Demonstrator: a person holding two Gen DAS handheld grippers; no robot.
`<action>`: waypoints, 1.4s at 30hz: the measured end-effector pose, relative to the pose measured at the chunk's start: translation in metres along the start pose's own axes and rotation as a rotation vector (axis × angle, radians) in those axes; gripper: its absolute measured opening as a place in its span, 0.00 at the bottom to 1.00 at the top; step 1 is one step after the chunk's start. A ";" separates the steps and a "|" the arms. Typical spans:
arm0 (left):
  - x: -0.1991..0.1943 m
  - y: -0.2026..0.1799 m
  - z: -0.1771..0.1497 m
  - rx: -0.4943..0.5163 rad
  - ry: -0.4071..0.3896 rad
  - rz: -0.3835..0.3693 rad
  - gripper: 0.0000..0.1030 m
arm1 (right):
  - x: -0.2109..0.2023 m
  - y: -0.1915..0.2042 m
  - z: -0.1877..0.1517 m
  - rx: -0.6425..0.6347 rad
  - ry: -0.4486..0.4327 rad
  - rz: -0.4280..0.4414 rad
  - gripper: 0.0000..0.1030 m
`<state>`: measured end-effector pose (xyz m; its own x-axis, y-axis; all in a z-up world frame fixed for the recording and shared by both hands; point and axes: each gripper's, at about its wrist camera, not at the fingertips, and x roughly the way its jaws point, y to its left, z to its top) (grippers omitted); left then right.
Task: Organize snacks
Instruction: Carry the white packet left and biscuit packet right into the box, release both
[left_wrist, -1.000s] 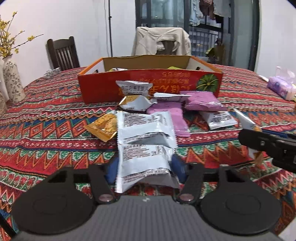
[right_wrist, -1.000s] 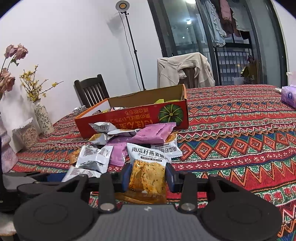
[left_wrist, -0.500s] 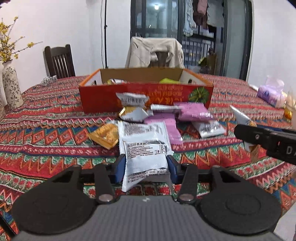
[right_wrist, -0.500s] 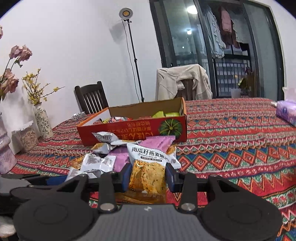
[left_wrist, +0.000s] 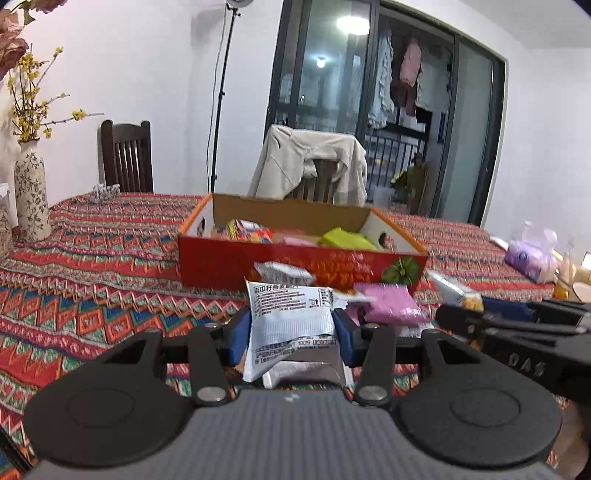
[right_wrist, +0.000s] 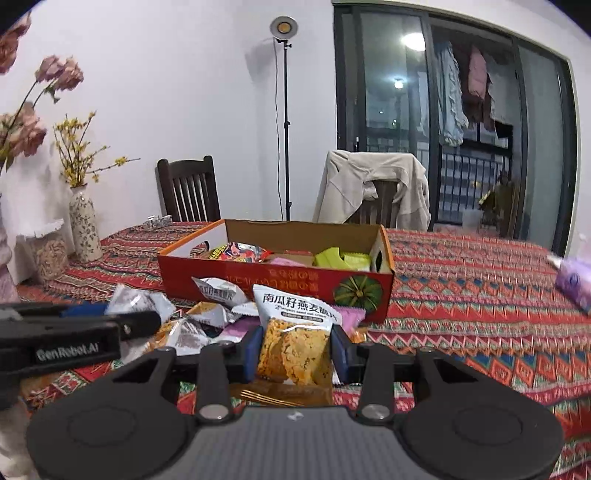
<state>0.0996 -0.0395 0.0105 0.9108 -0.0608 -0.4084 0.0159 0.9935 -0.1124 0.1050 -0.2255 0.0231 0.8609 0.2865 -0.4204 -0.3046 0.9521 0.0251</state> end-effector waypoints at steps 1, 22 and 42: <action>0.002 0.003 0.004 -0.007 -0.006 -0.001 0.46 | 0.004 0.003 0.003 -0.004 0.003 -0.002 0.37; 0.044 0.011 0.075 -0.011 -0.109 -0.032 0.46 | 0.067 0.005 0.071 -0.076 -0.080 -0.017 0.37; 0.181 0.043 0.108 -0.084 -0.063 0.087 0.46 | 0.189 -0.049 0.095 0.088 -0.071 -0.010 0.37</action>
<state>0.3095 0.0023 0.0300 0.9314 0.0336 -0.3623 -0.0962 0.9831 -0.1560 0.3213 -0.2079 0.0283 0.8913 0.2813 -0.3556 -0.2620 0.9596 0.1023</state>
